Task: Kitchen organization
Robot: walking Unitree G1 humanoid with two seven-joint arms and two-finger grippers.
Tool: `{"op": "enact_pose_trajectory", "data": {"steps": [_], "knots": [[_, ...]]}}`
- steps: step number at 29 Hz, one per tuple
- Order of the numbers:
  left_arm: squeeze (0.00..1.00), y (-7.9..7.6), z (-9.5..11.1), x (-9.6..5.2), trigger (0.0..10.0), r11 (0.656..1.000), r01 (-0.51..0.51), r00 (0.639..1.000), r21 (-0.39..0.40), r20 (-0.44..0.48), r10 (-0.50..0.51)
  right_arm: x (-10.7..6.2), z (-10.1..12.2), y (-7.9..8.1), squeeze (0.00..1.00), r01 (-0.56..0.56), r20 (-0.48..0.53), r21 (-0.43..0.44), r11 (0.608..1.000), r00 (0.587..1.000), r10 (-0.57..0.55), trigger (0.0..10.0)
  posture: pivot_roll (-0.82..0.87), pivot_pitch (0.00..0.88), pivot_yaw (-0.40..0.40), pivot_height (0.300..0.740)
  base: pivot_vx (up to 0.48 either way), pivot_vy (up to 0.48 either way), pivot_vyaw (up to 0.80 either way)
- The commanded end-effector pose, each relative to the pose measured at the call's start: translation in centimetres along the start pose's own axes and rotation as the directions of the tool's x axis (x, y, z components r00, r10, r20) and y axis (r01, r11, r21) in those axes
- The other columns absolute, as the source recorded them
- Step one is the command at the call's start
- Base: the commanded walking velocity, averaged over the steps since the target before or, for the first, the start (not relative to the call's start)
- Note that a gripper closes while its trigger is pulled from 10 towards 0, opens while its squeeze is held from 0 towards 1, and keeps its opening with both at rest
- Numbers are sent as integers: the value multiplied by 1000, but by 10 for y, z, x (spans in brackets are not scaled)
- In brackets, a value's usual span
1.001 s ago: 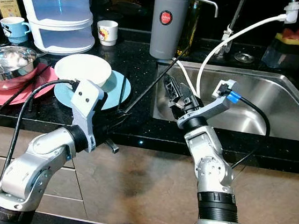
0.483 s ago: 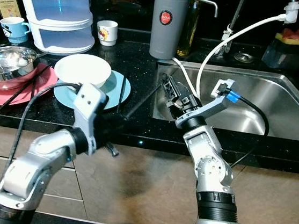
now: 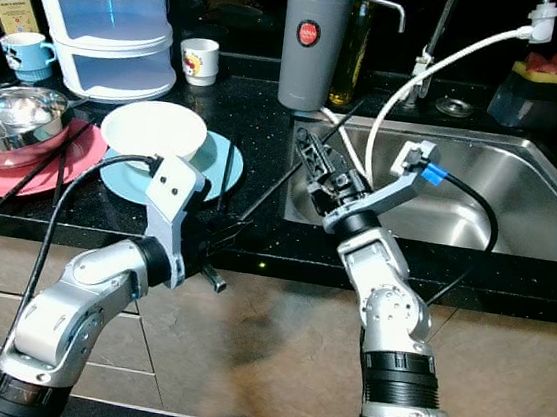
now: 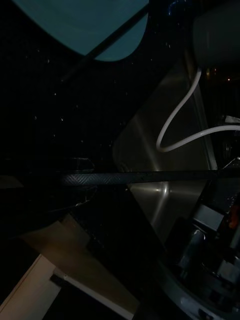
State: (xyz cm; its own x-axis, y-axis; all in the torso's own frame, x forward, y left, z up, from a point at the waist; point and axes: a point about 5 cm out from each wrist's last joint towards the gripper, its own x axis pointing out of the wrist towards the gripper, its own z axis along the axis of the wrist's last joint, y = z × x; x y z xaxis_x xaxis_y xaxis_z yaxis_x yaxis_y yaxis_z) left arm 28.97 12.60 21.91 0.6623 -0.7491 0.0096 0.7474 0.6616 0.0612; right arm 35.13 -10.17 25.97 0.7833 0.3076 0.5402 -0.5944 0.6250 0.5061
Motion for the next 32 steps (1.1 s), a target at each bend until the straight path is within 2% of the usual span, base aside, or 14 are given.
{"op": "enact_pose_trajectory", "data": {"steps": [1,16,20,21,22,23,24,25,30,31,32], "knots": [[0,-1,-2,0,0,1000,18,1000,-3,-12,-18,0,-2,2,0,-12,-18,0,1000,1000,12,0,155,66,57,740,0,0,0],[0,-2,-4,0,0,1000,29,999,-5,-24,-29,2,1,-1,0,5,3,-13,1000,1000,-5,0,150,50,53,740,0,0,0],[0,0,-4,0,0,1000,1,1000,9,-28,-1,3,4,-2,0,18,20,-14,1000,1000,-18,0,149,46,54,740,0,0,0],[1000,3,-4,0,0,1000,-19,999,15,-27,19,4,5,-4,0,31,29,-17,999,999,-31,0,149,46,54,740,0,0,0],[1000,3,-4,0,0,1000,-19,999,15,-27,19,4,5,-4,0,31,29,-17,999,999,-31,0,149,46,54,740,0,0,0],[1000,5,-4,1,3412,999,-32,999,17,-27,32,5,6,-5,0,45,39,-19,999,998,-45,0,150,45,54,740,0,0,0],[1000,5,-4,1,3412,999,-32,999,17,-27,32,5,6,-5,0,45,39,-19,999,998,-45,0,150,45,54,740,0,0,0],[1000,5,-3,1,10000,999,-32,999,20,-27,33,6,8,-7,0,58,51,-15,998,997,-57,0,150,45,54,740,0,0,0],[1000,12,-3,1,10000,993,-110,993,35,-26,111,14,19,-16,0,106,106,-18,994,989,-104,0,152,46,55,740,0,0,0],[800,12,-1,1,10000,994,-104,994,40,-17,105,16,21,-19,0,128,122,-22,992,985,-125,0,152,49,56,740,0,0,0],[800,12,-1,1,10000,994,-104,994,40,-17,105,16,21,-19,0,128,122,-22,992,985,-125,0,152,49,56,740,0,0,0]]}}
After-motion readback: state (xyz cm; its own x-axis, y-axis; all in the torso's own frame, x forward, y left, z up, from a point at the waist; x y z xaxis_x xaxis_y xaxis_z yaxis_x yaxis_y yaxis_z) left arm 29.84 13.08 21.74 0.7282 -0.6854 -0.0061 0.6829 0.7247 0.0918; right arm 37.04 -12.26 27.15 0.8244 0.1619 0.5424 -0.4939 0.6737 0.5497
